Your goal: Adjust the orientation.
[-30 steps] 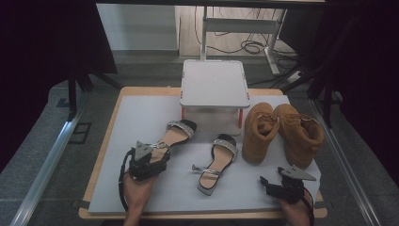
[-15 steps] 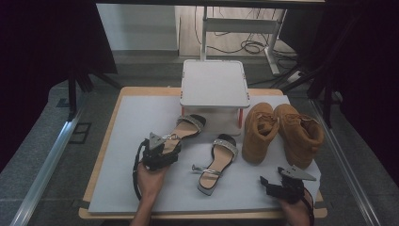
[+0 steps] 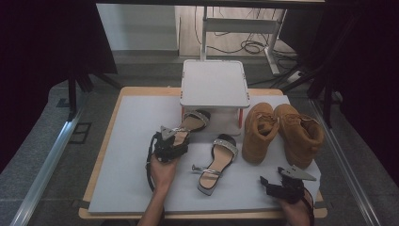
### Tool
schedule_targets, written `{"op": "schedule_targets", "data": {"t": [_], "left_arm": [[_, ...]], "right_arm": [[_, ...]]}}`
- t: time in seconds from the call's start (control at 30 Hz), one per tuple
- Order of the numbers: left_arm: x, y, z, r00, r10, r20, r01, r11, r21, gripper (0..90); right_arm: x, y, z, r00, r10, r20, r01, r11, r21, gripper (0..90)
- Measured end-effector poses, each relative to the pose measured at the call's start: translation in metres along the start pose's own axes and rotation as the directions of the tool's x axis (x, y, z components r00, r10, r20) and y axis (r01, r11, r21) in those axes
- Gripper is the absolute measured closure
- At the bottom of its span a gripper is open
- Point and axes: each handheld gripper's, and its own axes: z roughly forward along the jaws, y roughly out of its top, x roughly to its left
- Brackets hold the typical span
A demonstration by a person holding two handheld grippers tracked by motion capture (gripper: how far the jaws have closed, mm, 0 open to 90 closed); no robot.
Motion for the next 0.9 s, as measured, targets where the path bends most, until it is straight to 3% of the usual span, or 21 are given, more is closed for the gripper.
{"op": "schedule_targets", "data": {"t": [0.67,0.9], "left_arm": [[-0.012,0.021,0.047,0.9960,-0.025,-0.086,0.025,0.9997,0.003,39.2],[-0.010,0.022,0.061,0.9910,-0.041,-0.127,0.043,0.9990,0.013,39.2]], "right_arm": [[0.000,0.000,0.000,1.0000,0.002,-0.001,-0.002,1.000,-0.002,15.9],[0.000,0.000,0.000,1.0000,0.000,-0.002,0.000,1.000,-0.002,15.9]]}}
